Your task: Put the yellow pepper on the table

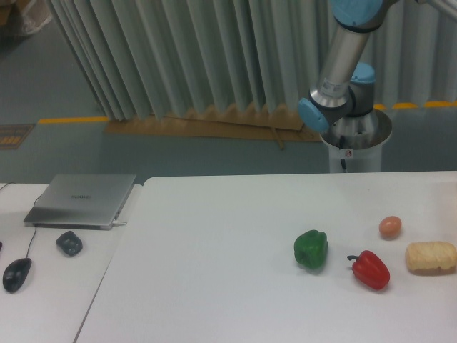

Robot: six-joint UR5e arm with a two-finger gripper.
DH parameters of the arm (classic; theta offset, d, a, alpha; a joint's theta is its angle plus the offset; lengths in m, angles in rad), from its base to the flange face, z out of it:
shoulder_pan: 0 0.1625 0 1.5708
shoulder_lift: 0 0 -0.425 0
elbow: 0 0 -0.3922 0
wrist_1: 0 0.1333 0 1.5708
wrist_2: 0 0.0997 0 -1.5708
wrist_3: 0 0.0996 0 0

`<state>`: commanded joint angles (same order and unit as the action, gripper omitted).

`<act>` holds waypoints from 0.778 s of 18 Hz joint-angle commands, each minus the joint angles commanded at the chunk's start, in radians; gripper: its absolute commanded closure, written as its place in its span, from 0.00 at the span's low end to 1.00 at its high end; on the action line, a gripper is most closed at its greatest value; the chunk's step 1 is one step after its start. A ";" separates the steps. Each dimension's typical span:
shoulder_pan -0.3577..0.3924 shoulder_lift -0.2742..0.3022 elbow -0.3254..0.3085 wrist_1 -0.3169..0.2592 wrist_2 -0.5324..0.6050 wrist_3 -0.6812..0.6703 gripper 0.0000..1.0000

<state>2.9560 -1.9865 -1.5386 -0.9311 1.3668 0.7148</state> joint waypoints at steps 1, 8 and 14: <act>0.002 -0.002 -0.002 0.000 0.003 0.002 0.00; 0.002 -0.015 -0.043 0.052 0.038 0.003 0.00; 0.003 -0.020 -0.054 0.057 0.049 0.003 0.00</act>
<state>2.9590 -2.0064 -1.5923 -0.8744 1.4158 0.7179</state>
